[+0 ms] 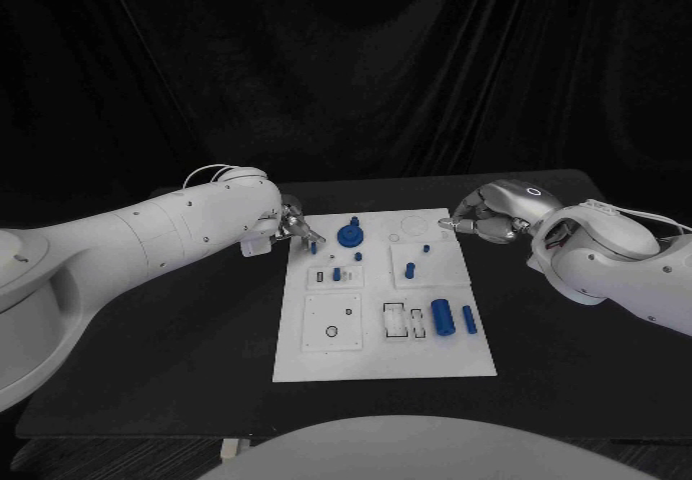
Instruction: Assemble the parts on the task board
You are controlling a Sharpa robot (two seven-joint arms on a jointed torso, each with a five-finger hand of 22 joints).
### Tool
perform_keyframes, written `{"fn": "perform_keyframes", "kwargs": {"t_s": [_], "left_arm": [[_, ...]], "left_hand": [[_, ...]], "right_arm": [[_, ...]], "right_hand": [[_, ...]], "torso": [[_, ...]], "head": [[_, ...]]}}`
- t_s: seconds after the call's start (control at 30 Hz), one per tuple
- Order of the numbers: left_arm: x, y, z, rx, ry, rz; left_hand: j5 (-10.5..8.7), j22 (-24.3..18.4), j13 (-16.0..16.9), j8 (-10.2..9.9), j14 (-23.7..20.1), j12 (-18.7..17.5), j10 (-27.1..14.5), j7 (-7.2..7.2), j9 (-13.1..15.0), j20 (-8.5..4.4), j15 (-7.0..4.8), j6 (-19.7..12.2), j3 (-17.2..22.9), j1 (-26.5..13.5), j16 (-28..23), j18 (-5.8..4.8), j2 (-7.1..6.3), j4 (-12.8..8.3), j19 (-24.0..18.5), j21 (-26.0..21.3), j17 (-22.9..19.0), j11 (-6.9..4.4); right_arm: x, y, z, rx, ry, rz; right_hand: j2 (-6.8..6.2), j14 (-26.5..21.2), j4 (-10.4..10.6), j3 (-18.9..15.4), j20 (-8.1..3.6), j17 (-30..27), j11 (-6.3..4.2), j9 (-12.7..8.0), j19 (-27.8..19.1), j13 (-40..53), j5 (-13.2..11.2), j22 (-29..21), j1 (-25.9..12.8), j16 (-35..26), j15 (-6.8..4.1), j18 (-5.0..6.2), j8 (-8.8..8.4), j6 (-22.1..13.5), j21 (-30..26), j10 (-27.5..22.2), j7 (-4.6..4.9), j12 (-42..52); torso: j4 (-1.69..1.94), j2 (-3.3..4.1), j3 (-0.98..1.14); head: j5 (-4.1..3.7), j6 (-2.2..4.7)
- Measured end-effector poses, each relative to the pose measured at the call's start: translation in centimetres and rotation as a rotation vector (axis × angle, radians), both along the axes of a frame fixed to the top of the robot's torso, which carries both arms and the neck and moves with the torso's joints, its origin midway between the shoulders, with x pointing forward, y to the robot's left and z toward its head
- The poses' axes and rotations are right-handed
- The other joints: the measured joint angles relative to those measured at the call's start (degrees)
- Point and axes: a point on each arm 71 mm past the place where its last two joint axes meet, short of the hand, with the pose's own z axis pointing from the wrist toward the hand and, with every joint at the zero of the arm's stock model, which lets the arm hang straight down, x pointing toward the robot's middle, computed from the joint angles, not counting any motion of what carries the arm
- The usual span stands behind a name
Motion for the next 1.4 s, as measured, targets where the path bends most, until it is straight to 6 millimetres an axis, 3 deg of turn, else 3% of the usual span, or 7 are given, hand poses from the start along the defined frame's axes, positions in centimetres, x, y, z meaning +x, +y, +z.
{"fn": "perform_keyframes", "kwargs": {"t_s": [0.37, 0.77, 0.97, 1.2, 1.4], "left_arm": [[0.01, -0.14, -0.11, -0.001, 0.007, -0.007], [0.01, -0.26, -0.16, -0.012, 0.005, -0.016], [0.02, -0.28, -0.16, -0.015, 0.004, -0.018], [0.01, -0.26, -0.17, -0.016, 0.007, -0.021], [-0.05, -0.16, -0.23, -0.016, 0.011, -0.023]], "left_hand": [[1.98, 0.00, 0.00, -1.93, -0.21, 0.00, 0.18, 0.22, -1.62, 0.41, 0.21, -0.22, 0.57, 1.08, 0.00, 0.00, 0.49, -0.74, -0.41, -0.51, 0.00, 0.18], [9.91, 0.00, 0.00, -4.02, -0.01, 0.00, 0.18, 0.22, -3.50, 0.61, 0.41, -0.22, 3.88, 4.48, 0.00, 0.00, 1.45, -4.20, -0.61, -1.19, -0.01, 0.18], [10.52, 0.00, 0.00, -4.84, -0.01, 0.00, 0.18, 0.22, -3.96, 0.61, 0.41, -0.22, 6.83, 5.19, 0.00, 0.00, 1.30, -5.70, -0.61, -1.33, -0.01, 0.18], [14.39, 0.04, 0.00, -5.31, -0.01, 0.00, 0.18, 0.34, -4.56, 0.40, 0.41, -0.31, 10.97, 5.94, 0.00, 0.01, 0.45, -7.80, -0.82, -1.55, -0.01, 0.18], [16.99, 0.04, 0.00, -5.37, -0.01, 0.00, 0.18, 0.57, -4.56, 0.40, 0.41, 0.16, 16.32, 6.41, 0.00, 0.01, -1.47, -12.16, -0.82, -1.55, -0.01, 0.17]], "right_arm": [[-0.07, -0.02, -0.14, 0.000, 0.003, 0.000], [-0.09, -0.11, -0.19, -0.002, 0.006, -0.002], [-0.09, -0.14, -0.19, -0.002, 0.006, -0.002], [-0.09, -0.09, -0.21, -0.002, 0.007, -0.001], [-0.06, -0.06, -0.24, -0.003, 0.009, -0.001]], "right_hand": [[0.00, 0.00, 0.00, 0.00, 0.00, -0.15, 0.00, 0.00, 0.00, 0.00, 0.00, 0.00, 0.00, -0.26, 0.00, 0.00, 0.00, 0.21, 0.00, 0.00, -0.21, 0.00], [0.00, 0.00, 0.00, 0.00, 0.00, -0.15, 0.00, 0.04, 0.00, 0.04, 0.00, 0.00, 0.00, -0.26, 0.00, 0.00, 0.00, 0.21, 0.00, 0.00, -0.21, 0.00], [0.00, 0.00, 0.00, 0.00, 0.00, -0.15, 0.00, 0.04, 0.00, 0.04, 0.00, 0.00, 0.00, -0.26, 0.00, 0.00, 0.00, 0.21, 0.00, 0.00, -0.21, 0.00], [0.00, 0.00, 0.00, 0.00, 0.00, -0.14, 0.00, 0.03, 0.00, 0.03, 0.26, 0.04, 0.00, -0.26, 0.00, 0.00, 0.00, 0.21, 0.00, 0.00, -0.21, 0.00], [0.31, 0.00, 0.00, 0.00, 0.00, -0.25, 0.00, 0.03, 0.00, 0.03, 0.26, 0.04, 0.31, -0.26, 0.00, 0.00, 0.00, 0.21, 0.00, 0.00, -0.21, 0.00]], "torso": [[0.01, -0.01, 0.01], [0.00, -0.01, 0.01], [0.00, -0.01, 0.01], [-0.01, -0.01, 0.01], [0.00, -0.02, 0.01]], "head": [[-0.06, -0.01], [-0.21, -0.01], [-0.22, -0.01], [-0.13, -0.01], [0.08, -0.01]]}}
